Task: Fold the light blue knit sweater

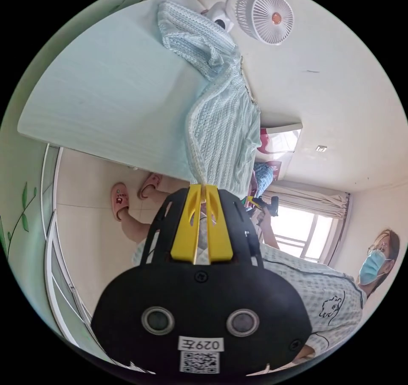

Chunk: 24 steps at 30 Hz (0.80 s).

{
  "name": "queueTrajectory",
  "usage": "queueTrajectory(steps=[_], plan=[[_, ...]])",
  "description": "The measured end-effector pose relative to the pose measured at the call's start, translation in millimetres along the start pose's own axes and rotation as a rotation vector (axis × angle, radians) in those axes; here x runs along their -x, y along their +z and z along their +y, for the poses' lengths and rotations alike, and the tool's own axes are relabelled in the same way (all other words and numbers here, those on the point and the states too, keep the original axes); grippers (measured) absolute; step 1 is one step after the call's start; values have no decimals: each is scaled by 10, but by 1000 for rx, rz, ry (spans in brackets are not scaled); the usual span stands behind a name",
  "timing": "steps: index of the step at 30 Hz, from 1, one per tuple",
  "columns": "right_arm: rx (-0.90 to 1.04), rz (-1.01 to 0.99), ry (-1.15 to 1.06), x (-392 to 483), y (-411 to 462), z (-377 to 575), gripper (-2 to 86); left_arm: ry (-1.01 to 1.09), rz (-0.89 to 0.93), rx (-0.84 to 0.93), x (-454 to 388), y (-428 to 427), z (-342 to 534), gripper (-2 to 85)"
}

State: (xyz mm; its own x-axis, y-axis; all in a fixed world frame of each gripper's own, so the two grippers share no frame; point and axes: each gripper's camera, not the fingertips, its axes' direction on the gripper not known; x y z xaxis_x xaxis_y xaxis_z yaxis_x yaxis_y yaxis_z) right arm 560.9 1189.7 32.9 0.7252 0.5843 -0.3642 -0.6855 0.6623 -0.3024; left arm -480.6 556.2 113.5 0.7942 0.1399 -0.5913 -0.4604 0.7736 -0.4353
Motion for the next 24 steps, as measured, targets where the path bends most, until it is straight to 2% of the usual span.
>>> queueTrajectory(steps=[2,3,4,6,8,11,14,18,21,22,24], plan=[[2,264,106,-80,83,44,-4,3,-7,26,-38,50,-46,-3],[-9,332,136,-115,73,88,-4,-1,-30,46,-54,48,-68,3],[-25,307,117,-104,44,113,-4,-1,-47,51,-65,33,-74,6],[-119,12,-50,15,-112,205,-3,2,-101,57,-112,-57,-65,47],[-126,-109,-95,71,-145,192,-4,-10,-124,50,-154,-122,-35,82],[-109,-147,-147,190,-124,52,-3,-12,-237,37,-385,-162,-39,111],[-73,-214,-188,313,-46,-200,-3,97,-332,21,-939,40,-228,129],[-63,-343,-321,640,25,-651,1,317,-231,156,-1728,1015,-783,156],[-39,-397,-397,895,86,-1111,14,369,-138,323,-2093,1845,-1178,158],[-24,-387,-409,946,103,-1207,19,379,-123,342,-2172,1974,-1232,157],[28,-244,-460,1147,162,-1525,50,443,-118,386,-2497,2349,-1368,135]])
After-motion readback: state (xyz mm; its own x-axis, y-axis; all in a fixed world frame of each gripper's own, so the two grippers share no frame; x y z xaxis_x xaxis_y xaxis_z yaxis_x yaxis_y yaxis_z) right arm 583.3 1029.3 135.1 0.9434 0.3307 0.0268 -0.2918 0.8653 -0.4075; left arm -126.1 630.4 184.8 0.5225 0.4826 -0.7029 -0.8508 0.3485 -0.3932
